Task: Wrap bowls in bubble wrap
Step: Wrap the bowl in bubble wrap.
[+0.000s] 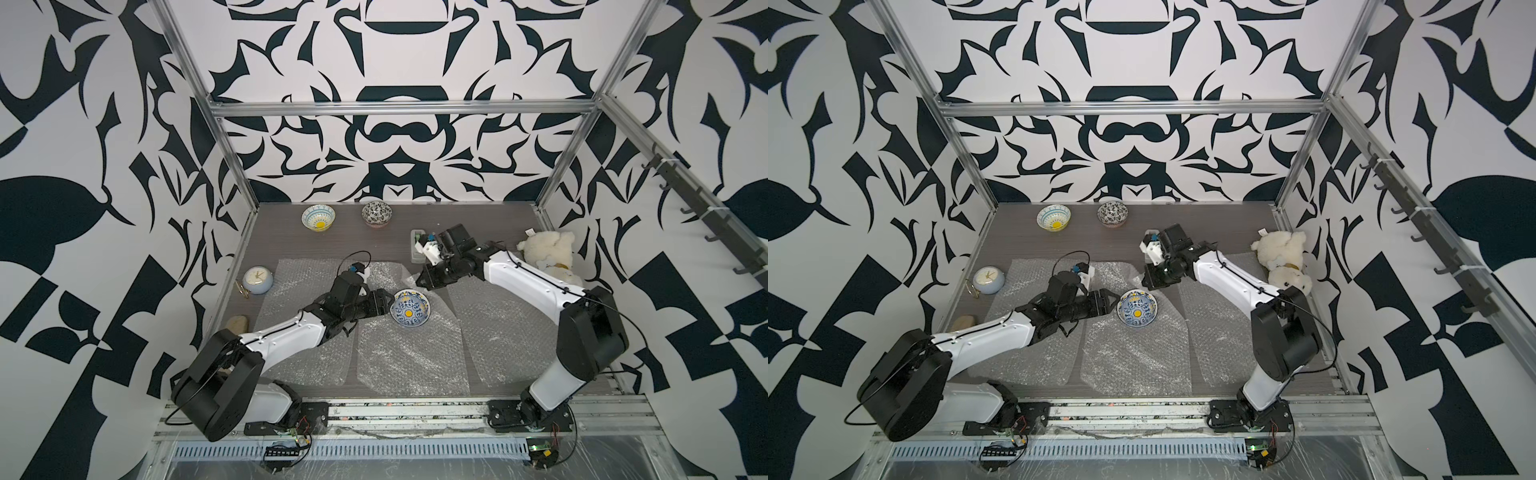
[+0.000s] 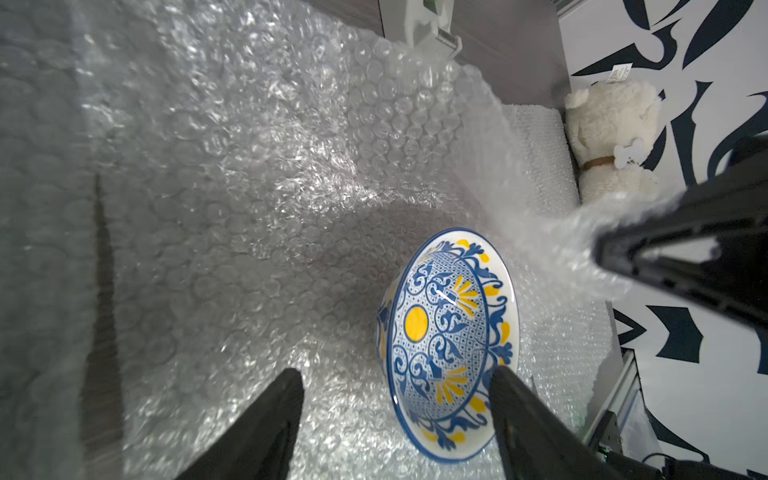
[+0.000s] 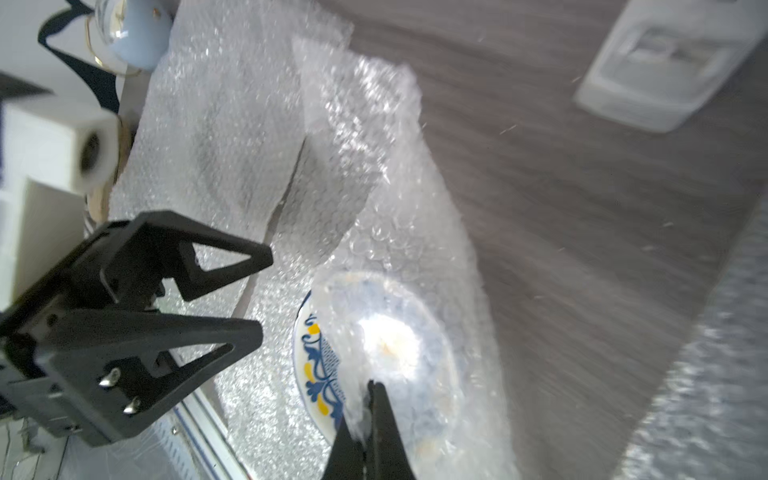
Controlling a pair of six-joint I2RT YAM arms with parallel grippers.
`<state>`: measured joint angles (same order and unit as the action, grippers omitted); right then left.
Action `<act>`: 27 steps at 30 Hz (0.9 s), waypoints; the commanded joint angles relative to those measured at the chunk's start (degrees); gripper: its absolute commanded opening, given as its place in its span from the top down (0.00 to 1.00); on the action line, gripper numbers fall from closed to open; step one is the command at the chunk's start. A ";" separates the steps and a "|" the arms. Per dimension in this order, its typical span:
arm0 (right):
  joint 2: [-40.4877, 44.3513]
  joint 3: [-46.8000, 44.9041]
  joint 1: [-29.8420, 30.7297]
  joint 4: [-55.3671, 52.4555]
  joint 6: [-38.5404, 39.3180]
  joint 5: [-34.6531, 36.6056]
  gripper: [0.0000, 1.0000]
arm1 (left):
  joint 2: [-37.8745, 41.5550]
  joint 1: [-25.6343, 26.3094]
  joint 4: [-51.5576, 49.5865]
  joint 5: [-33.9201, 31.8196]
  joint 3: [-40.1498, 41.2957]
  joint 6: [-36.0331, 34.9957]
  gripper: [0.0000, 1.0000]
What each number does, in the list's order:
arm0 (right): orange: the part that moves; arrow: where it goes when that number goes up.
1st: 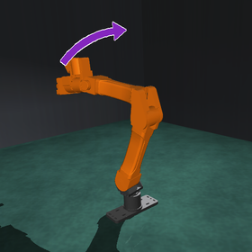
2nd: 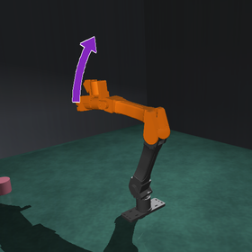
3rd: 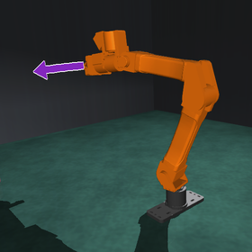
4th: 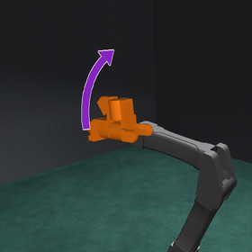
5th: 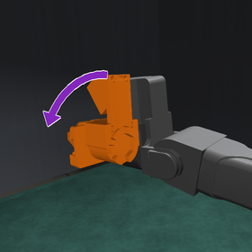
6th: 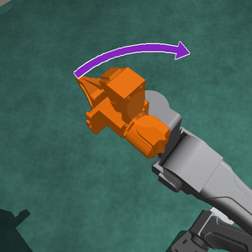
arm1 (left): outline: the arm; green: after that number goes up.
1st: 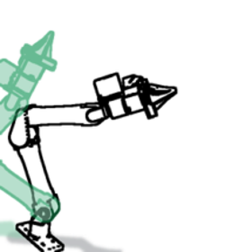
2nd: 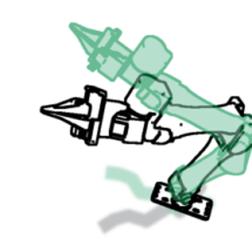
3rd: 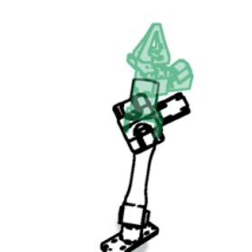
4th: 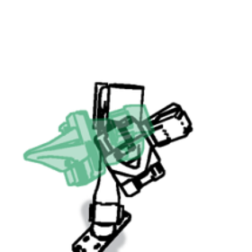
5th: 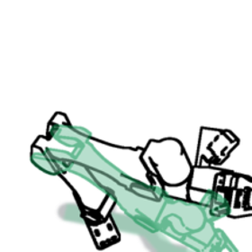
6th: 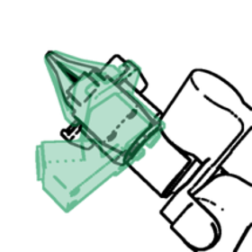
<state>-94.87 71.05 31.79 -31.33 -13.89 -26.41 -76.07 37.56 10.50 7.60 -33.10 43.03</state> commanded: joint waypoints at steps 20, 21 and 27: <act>-8.48 -7.67 7.06 8.12 -6.24 -0.91 0.99 | -7.93 4.79 1.72 -2.07 -2.10 2.68 0.23; -8.28 -7.76 7.06 8.21 -6.24 -1.00 0.98 | -8.65 5.10 1.80 -2.25 -2.24 2.74 0.23; -5.41 -8.29 6.97 8.26 -5.99 -3.61 0.79 | -12.25 5.42 1.72 -2.65 -2.80 3.11 0.24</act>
<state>-103.48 63.20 38.68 -23.64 -20.47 -27.59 -87.07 42.76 11.77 5.28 -34.37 45.76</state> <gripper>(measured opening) 0.190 0.759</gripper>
